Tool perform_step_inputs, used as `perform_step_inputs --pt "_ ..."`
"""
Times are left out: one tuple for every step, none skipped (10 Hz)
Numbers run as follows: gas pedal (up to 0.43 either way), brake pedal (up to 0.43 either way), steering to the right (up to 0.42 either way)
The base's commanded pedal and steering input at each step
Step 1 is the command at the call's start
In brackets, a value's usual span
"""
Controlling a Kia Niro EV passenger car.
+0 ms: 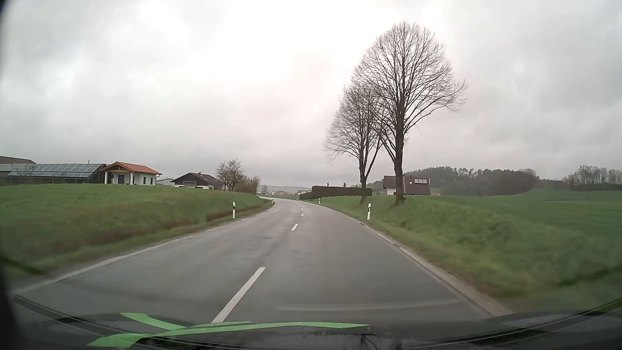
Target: Follow the waypoints while adhering to traffic rules and regulations
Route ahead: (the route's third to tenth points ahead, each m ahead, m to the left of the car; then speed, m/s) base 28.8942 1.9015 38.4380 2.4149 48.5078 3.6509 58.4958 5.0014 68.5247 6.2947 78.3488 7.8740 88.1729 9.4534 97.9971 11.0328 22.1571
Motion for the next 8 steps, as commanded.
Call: perform_step_inputs --pt "0.11 0.0 -0.012" --pt "0.118 0.0 -0.012" --pt "0.138 0.0 -0.012" --pt "0.138 0.0 -0.013" --pt "0.15 0.0 -0.013" --pt "0.15 0.0 -0.013" --pt "0.15 0.0 -0.014" --pt "0.15 0.0 -0.013"
